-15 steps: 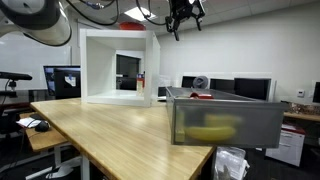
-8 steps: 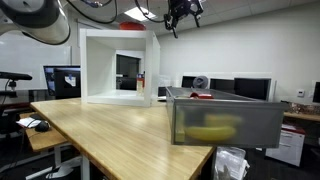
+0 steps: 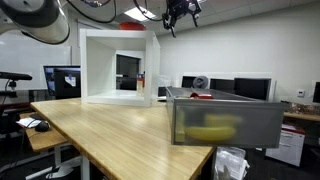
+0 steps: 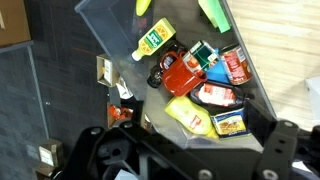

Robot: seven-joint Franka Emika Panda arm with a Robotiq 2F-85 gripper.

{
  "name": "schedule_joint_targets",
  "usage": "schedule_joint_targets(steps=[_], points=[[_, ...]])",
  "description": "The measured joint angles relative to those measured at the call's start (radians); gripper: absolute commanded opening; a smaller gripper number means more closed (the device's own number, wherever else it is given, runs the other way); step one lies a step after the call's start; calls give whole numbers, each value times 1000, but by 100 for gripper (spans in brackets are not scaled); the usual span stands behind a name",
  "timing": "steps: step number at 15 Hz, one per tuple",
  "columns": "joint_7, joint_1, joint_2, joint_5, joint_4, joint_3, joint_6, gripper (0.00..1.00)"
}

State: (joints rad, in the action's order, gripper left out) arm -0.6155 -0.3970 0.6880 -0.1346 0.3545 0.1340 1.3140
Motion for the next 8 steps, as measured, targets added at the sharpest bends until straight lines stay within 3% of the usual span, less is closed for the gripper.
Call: schedule_joint_targets(steps=[8], points=[[-3, 0, 0, 0, 0, 0, -13, 100]])
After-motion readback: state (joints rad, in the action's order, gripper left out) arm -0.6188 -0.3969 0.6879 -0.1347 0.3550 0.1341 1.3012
